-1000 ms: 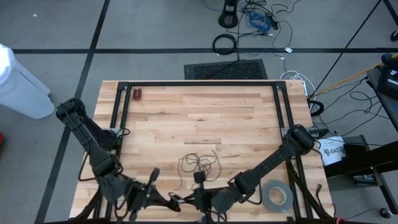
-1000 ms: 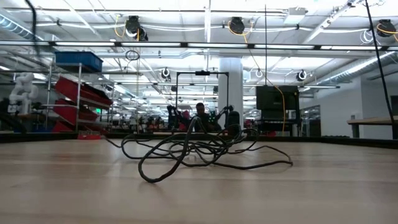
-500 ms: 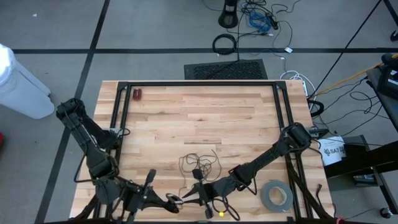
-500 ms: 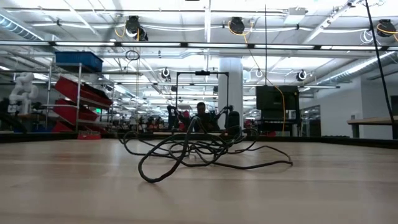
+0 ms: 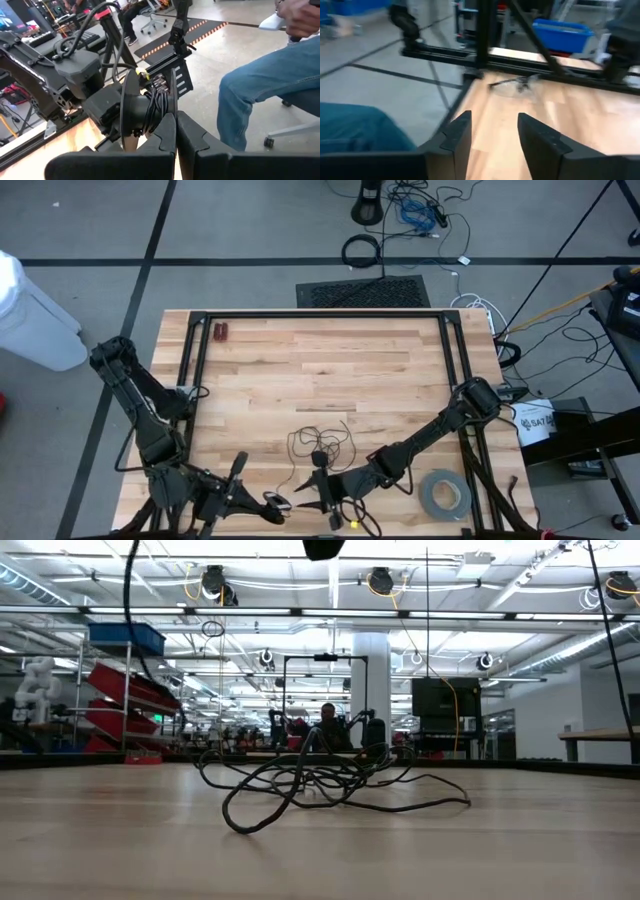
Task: Coil cords
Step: Coil the black wire on the spool
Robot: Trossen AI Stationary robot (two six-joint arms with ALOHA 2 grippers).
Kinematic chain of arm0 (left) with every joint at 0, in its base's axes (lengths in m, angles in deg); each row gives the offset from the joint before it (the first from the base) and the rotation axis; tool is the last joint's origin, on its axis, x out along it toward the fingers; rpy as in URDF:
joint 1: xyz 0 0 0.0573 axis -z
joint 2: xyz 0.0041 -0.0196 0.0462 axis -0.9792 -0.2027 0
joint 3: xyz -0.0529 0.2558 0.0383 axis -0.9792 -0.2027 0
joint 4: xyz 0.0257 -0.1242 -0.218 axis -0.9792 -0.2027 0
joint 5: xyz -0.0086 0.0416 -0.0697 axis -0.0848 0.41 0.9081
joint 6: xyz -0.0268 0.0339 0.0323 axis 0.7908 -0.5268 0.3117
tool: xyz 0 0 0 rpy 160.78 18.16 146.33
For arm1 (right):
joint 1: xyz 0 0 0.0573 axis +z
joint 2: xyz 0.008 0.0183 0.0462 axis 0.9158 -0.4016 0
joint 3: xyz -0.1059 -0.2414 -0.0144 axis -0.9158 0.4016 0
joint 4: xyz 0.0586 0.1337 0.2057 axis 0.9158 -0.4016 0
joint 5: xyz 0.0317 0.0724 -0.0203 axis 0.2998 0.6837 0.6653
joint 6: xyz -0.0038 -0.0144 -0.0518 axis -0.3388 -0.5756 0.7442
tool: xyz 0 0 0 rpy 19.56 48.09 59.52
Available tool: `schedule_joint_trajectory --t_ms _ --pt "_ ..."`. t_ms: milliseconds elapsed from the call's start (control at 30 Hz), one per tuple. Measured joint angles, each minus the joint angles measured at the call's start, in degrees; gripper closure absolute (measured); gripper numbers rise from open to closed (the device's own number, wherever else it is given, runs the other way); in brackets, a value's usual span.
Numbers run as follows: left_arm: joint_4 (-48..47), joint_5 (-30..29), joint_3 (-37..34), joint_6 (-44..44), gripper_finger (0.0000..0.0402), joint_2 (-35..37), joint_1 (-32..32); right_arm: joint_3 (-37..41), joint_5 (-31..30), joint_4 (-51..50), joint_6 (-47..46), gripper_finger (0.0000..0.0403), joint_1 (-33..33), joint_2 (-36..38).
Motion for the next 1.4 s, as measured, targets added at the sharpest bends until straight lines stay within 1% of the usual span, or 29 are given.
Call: schedule_joint_trajectory --t_ms 67,133,300,433,533,667,833,933,1033,1067,1200,1400 --pt "0.1 -0.06 0.0 -0.04 0.0402 0.03 -0.04 0.0 -2.3 -0.16 1.13 0.0248 -0.08 0.0" --pt "0.11 -0.07 0.0 -0.04 0.0402 0.04 -0.03 -0.03 -3.16 0.36 2.06 0.0245 -0.58 -0.35" --pt "1.3 -0.07 0.0 -0.02 0.0402 0.04 0.17 -0.07 -3.76 0.06 2.55 0.0245 -1.91 -1.44" --pt "1.64 -0.07 0.0 0.0 0.0402 0.04 0.61 -0.11 -3.81 0.35 2.69 0.0245 -3.01 -2.37" --pt "1.64 -0.04 -0.02 -0.32 0.0402 0.04 0.71 -0.11 -2.76 0.77 2.61 0.0245 -3.59 -3.64" --pt "1.56 -0.04 -0.02 -0.42 0.0402 0.04 0.7 -0.07 -2.34 3.7 2.65 0.0249 -3.87 -4.63" --pt "1.42 -0.04 -0.02 -0.47 0.0402 0.04 0.68 -0.07 -2.06 4.16 3.82 0.0289 -3.86 -4.63" --pt "1.4 -0.03 -0.02 -0.5 0.0402 0.02 0.68 -0.07 -0.54 4.65 3.88 0.033 -3.86 -4.52" --pt "1.4 -0.02 -0.02 -0.5 0.0402 0.02 0.68 -0.07 -0.52 4.46 3.69 0.0384 -3.82 -4.52" --pt "1.4 -0.02 -0.02 -0.5 0.0402 0.02 0.68 -0.07 -0.54 4.55 3.77 0.0393 -3.82 -4.52" --pt "2.11 0.06 -0.05 -0.5 0.0402 0.02 0.68 -0.07 -0.62 4.25 3.06 0.0399 -4.24 -4.52" --pt "3.52 4.02 -0.09 -1.43 0.0402 -0.26 0.22 -0.09 -1.15 4.24 2.35 0.0402 -6.69 -4.1"
